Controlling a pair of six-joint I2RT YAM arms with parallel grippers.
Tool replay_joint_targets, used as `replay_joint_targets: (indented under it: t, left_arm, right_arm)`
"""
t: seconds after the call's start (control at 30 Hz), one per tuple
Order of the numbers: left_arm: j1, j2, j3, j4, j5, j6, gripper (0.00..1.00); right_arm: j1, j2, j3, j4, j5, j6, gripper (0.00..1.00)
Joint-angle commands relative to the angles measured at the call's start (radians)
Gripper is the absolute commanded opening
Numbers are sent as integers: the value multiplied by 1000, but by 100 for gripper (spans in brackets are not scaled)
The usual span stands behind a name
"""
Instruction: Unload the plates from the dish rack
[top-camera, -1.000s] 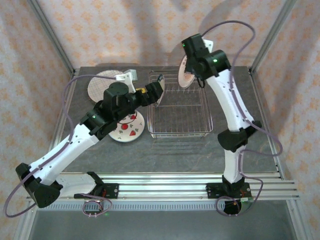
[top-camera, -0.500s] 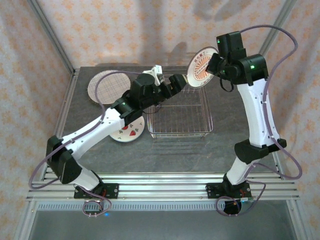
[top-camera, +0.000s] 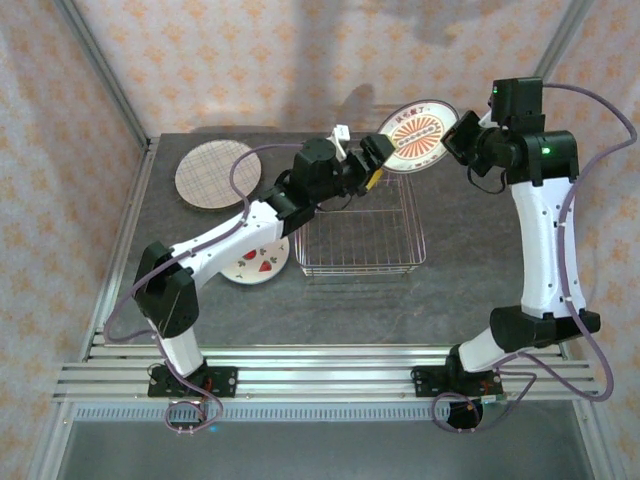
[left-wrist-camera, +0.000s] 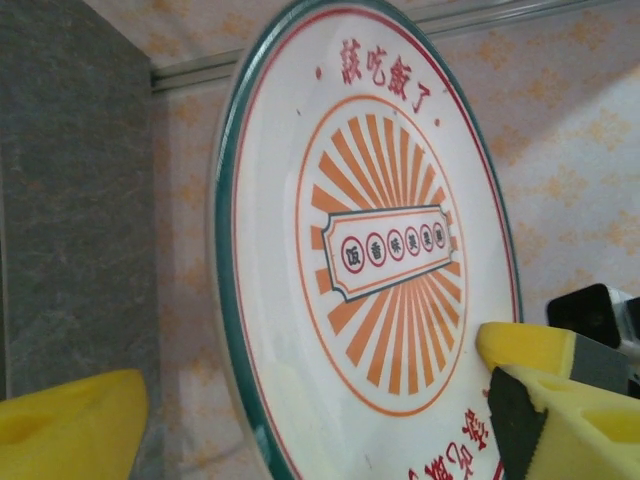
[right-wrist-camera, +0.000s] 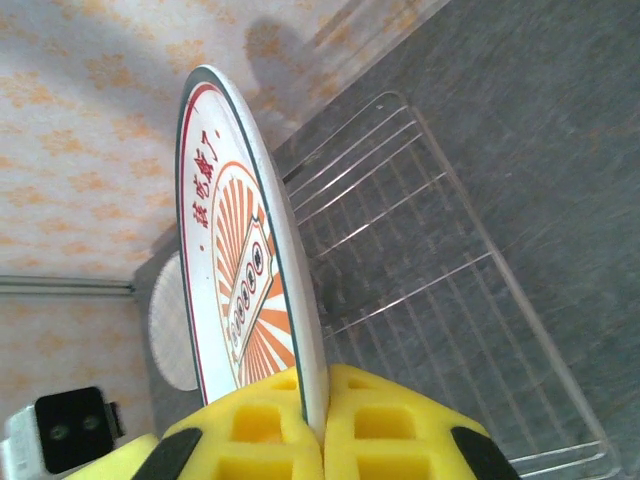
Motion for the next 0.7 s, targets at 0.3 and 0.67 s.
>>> replay_joint_targets:
  t: [0.3,0.67]
  left_arm:
    - [-6,26,61,81,34,-57,55]
    - [-6,0,39,59,23,-39,33]
  right_arm:
    - [-38,-64,-86,136,-163,62,0]
    - [-43,-77,-135,149,-163,56,0]
